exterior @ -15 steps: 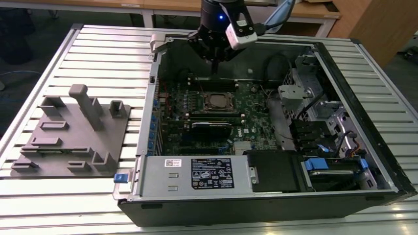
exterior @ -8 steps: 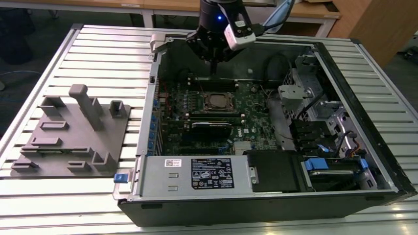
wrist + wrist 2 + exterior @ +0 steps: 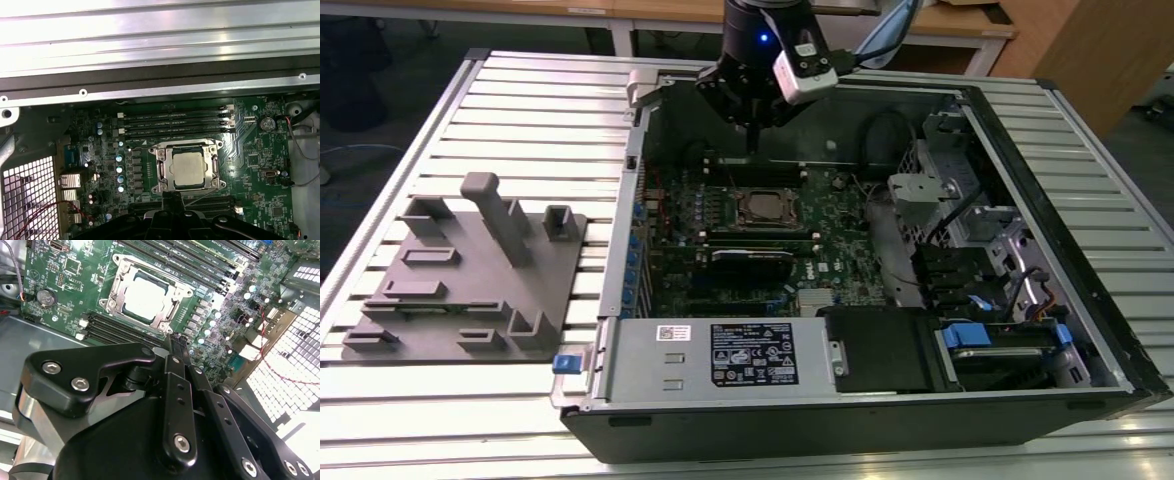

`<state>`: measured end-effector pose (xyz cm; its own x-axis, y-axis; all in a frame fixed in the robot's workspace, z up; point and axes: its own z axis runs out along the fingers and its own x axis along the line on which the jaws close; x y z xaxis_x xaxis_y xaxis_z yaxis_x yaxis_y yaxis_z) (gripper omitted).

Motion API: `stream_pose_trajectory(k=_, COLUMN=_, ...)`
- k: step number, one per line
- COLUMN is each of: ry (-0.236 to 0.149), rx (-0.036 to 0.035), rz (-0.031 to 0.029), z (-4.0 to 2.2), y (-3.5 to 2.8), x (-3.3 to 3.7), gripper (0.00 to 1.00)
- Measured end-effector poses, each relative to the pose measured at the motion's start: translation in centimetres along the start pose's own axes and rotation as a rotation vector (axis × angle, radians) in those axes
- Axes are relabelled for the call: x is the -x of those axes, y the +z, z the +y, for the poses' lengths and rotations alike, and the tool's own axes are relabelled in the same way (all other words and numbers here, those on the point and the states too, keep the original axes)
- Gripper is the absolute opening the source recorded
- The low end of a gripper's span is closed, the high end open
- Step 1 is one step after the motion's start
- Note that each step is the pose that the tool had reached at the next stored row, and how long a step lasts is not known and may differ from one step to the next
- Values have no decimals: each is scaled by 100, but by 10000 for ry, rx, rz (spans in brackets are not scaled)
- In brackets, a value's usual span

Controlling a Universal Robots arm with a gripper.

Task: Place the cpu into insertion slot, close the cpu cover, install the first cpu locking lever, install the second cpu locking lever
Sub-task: 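Install the first cpu locking lever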

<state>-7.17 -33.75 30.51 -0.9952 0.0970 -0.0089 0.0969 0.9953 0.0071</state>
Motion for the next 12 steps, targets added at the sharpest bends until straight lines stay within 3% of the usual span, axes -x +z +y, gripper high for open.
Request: stream_pose_trajectory(k=12, ry=0, rx=0, rz=0, z=-5, y=15, x=-51, gripper=11)
